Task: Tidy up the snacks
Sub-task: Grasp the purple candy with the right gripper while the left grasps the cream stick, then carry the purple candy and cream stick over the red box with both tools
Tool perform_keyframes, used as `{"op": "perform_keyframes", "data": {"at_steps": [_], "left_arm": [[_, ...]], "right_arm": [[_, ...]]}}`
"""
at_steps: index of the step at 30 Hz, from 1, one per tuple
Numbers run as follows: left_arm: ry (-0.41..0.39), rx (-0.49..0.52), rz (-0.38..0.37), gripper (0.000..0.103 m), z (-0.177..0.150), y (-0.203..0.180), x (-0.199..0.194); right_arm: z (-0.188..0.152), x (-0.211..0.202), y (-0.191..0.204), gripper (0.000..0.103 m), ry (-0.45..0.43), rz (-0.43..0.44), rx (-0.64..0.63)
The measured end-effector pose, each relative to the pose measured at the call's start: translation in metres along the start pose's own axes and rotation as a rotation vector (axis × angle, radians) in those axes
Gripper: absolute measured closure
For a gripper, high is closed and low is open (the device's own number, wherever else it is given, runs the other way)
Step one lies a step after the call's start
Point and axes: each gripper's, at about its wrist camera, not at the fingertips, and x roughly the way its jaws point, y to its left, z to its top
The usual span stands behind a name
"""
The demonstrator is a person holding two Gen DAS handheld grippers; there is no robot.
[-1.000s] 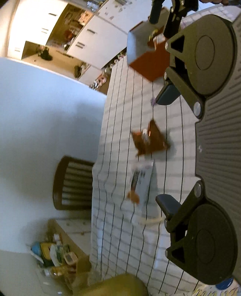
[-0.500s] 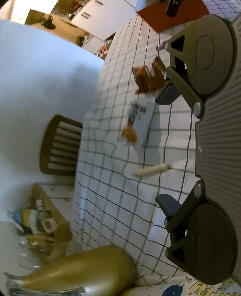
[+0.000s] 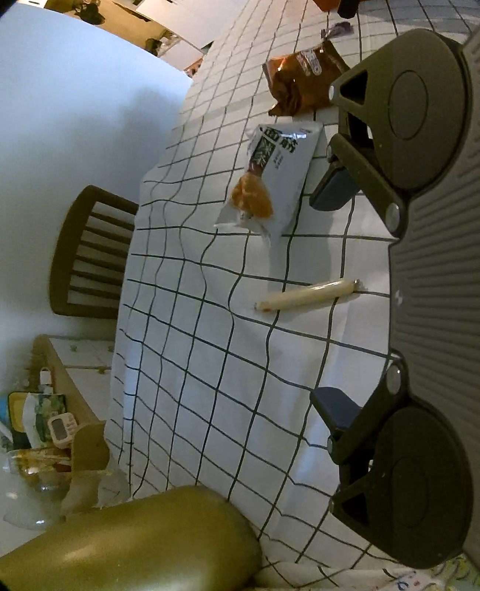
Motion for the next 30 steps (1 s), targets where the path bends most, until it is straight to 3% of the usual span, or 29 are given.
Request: {"op": "perform_keyframes", "data": {"at_steps": [2,9,14,18,20,22,26,30], "left_arm": [[0.006,-0.001,0.002,0.003,0.001,0.001,0.006],[0.042,-0.002,0.008,0.036,0.001,0.003,0.025],[0.030,0.004,0.005,0.045,0.004,0.003,0.029],[0.029,0.005,0.010,0.068,0.008,0.002,0.031],[0.028,0.008,0.014,0.075,0.009,0.002,0.032],[0.028,0.015,0.018,0.089,0.009,0.001,0.032],[0.029,0.050,0.022,0.091,0.007,-0.005,0.033],[0.037,0.046,0.002,0.092,0.008,-0.005,0.033]], "right_arm": [[0.000,0.007,-0.001,0.024,0.013,-0.011,-0.002],[0.001,0.026,-0.006,0.040,0.045,-0.006,0.018],[0.002,0.034,-0.005,0.050,0.061,0.002,0.022],[0.001,0.038,-0.003,0.059,0.070,-0.011,0.013],[0.001,0.038,-0.002,0.063,0.068,-0.008,0.010],[0.001,0.038,-0.001,0.066,0.067,-0.006,0.004],[0.002,0.039,0.004,0.075,0.070,-0.008,-0.032],[0.002,0.038,0.010,0.077,0.073,-0.021,-0.069]]}}
